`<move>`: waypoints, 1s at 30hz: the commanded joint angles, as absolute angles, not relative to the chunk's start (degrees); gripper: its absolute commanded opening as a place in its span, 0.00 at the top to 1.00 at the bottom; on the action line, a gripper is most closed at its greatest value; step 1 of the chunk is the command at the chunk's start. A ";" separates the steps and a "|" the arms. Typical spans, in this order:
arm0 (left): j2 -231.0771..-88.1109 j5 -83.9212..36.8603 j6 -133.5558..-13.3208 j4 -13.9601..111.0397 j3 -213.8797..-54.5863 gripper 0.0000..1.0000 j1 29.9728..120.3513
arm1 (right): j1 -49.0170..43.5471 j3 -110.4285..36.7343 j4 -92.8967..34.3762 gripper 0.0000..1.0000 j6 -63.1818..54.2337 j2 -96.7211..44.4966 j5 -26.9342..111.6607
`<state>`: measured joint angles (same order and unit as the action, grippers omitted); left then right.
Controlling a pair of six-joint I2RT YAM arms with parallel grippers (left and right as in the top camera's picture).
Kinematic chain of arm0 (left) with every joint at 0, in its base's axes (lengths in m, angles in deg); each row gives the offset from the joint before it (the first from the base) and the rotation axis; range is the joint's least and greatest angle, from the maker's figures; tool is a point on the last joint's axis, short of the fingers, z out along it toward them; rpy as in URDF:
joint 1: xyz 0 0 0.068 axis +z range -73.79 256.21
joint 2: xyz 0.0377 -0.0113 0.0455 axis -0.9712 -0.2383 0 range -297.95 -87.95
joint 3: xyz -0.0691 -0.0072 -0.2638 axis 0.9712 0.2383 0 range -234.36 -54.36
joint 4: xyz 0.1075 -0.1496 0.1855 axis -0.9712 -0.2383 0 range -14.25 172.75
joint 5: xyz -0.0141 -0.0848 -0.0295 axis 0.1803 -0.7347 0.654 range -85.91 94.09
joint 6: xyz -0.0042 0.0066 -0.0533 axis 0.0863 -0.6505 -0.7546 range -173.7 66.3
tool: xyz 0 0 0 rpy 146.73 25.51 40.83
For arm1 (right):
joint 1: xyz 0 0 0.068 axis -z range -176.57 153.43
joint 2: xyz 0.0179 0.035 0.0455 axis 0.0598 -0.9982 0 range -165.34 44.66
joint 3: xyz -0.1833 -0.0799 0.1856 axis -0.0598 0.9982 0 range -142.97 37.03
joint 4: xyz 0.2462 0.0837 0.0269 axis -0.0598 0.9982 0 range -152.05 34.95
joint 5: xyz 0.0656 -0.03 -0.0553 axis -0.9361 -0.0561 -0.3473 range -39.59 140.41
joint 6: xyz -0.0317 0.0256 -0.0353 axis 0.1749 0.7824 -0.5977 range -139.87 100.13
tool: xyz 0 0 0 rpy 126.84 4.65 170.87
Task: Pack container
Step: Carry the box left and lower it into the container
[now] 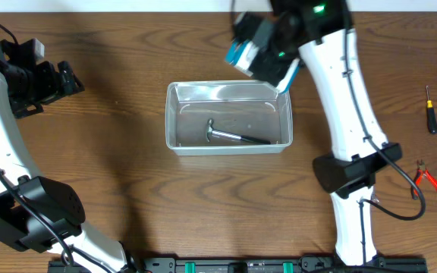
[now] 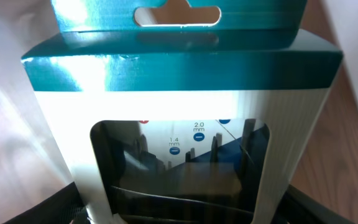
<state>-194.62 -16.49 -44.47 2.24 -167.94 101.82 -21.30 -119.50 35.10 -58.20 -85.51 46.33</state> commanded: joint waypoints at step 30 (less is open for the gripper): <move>-195.21 -15.81 -44.14 2.26 -167.83 0.02 101.77 | -27.40 -89.90 25.31 0.19 -66.26 -85.88 41.06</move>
